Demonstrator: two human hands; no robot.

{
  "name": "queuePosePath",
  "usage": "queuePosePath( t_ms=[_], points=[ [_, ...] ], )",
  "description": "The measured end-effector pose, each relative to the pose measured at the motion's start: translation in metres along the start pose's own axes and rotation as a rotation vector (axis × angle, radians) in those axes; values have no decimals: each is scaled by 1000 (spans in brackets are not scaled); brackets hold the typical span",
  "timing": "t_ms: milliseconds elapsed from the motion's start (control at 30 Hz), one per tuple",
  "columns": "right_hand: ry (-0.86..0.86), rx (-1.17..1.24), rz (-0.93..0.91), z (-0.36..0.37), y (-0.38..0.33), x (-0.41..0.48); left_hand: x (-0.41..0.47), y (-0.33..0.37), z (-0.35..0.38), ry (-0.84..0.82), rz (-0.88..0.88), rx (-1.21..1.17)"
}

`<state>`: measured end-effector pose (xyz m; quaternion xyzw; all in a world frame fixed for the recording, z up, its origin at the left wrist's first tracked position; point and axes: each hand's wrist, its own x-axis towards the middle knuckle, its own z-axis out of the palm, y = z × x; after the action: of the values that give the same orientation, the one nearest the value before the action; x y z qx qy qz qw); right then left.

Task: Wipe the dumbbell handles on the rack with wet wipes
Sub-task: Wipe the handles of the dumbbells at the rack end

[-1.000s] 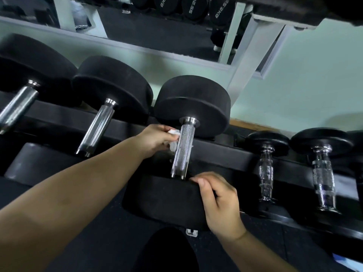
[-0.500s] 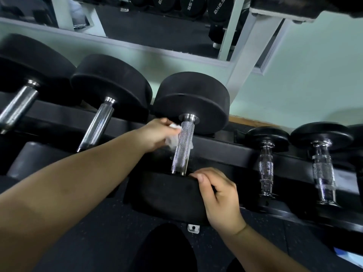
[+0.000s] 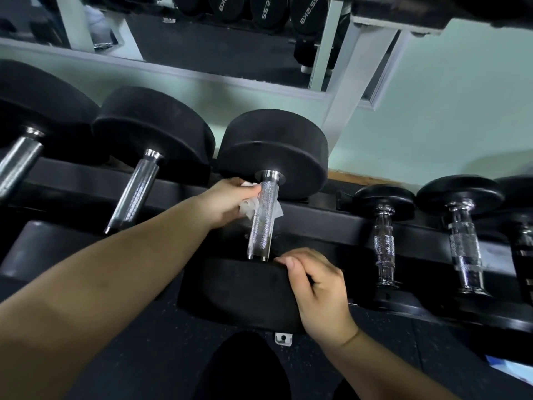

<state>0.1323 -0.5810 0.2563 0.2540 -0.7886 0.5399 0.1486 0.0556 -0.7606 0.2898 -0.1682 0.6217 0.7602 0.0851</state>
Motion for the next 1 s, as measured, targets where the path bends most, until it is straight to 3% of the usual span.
queuePosePath(
  t_ms=[133,300,467,533,667,733,833,900,1000],
  points=[
    [-3,-14,-11,-1,-1,0,-20,-15,-8,-176,-128,6],
    [-6,-3,-28,0,0,1,-34,-9,-12,-183,-177,408],
    [-7,3,-33,0,2,0,-9,-1,4,70,-68,48],
    [-10,-2,-25,0,2,-1,-12,-5,1,9,-100,60],
    [12,-3,-12,0,1,0,-36,-13,-15,-194,-206,524],
    [12,-14,-12,0,0,0,-38,-7,-14,-120,-57,693],
    [4,-24,-21,-1,0,-1,-33,12,-8,127,447,914],
    [8,-15,-18,-1,0,-1,-28,17,-4,15,620,1071],
    [0,5,-5,-1,1,-1,-27,9,2,-230,647,1383]
  ],
)
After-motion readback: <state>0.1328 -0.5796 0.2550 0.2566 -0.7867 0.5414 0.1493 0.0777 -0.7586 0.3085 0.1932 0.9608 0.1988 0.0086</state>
